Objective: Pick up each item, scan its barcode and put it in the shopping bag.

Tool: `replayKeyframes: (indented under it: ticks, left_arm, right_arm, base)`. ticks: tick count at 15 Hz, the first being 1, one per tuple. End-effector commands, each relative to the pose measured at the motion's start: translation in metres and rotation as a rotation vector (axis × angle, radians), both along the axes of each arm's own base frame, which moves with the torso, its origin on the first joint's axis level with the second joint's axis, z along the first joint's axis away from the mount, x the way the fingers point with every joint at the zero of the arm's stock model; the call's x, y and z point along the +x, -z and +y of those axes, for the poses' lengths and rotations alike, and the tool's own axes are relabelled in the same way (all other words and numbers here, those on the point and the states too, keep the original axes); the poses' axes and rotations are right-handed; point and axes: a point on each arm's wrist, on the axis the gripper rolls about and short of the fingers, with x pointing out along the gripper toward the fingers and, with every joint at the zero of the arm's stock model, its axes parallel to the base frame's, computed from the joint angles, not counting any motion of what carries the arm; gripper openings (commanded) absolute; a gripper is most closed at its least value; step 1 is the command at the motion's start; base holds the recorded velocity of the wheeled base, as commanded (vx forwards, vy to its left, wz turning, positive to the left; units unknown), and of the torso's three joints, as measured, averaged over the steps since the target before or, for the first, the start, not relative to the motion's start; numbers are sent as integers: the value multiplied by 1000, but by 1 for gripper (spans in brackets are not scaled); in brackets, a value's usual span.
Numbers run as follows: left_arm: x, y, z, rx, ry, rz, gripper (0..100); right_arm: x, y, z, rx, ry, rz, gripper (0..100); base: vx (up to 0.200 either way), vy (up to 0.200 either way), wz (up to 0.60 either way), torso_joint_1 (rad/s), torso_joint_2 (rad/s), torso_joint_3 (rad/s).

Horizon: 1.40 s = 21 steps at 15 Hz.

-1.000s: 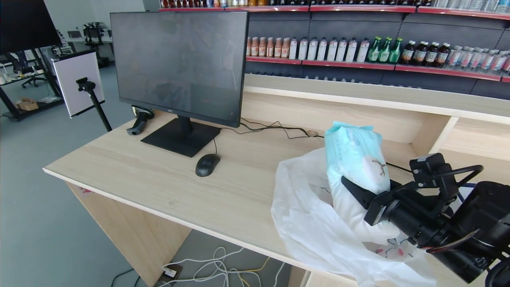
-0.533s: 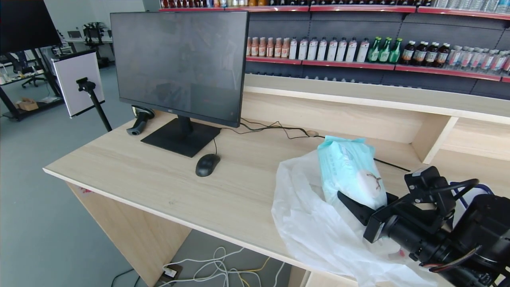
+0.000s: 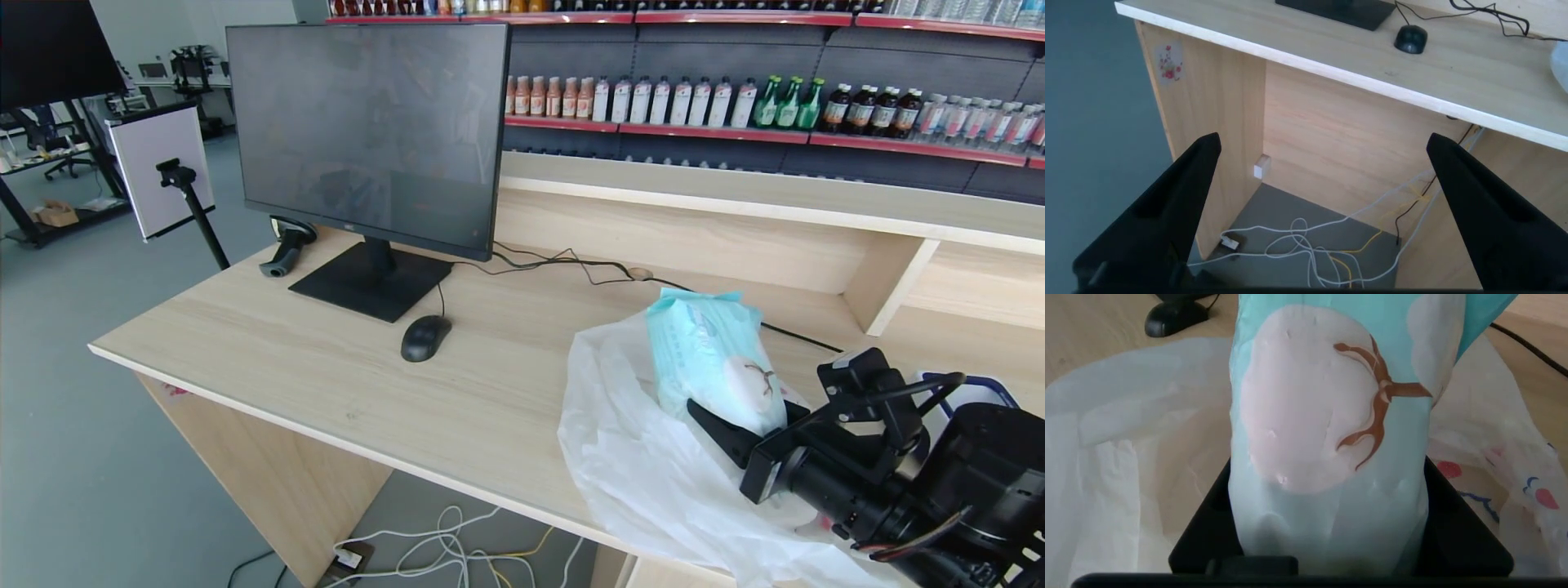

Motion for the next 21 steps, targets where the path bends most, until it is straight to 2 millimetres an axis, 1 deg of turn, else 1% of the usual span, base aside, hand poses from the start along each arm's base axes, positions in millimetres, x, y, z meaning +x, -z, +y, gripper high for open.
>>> replayKeyframes:
  ticks: [1,3,6,7,10,12,17,18,21]
  left_arm:
    - [0,0,0,0,0,0,100]
    - [0,0,0,0,-2,1,100]
    - [0,0,0,0,0,1,100]
    - [0,0,0,0,0,1,100]
    - [0,0,0,0,0,0,100]
    - [0,0,0,0,0,1,100]
    - [0,0,0,0,0,1,100]
    - [0,0,0,0,0,1,100]
    - [0,0,0,0,0,0,100]
  right_arm:
    - [-1,8,0,-19,-1,38,0]
    - [-5,13,-2,-33,-1,66,0]
    - [1,17,1,-39,-4,74,0]
    - [3,16,6,-34,-14,67,0]
    - [5,18,10,-34,-28,68,0]
    - [4,17,8,-29,-20,69,0]
    - [6,18,9,-21,-22,77,0]
    - [6,18,9,-20,-22,78,100]
    - [6,17,9,-19,-22,73,100]
  base:
    - [0,0,0,0,0,0]
    - [0,0,0,0,0,0]
    - [0,0,0,0,0,0]
    - [0,0,0,0,0,0]
    - [0,0,0,0,0,0]
    - [0,0,0,0,0,0]
    - [0,0,0,0,0,0]
    - [0,0,0,0,0,0]
    - [0,0,0,0,0,0]
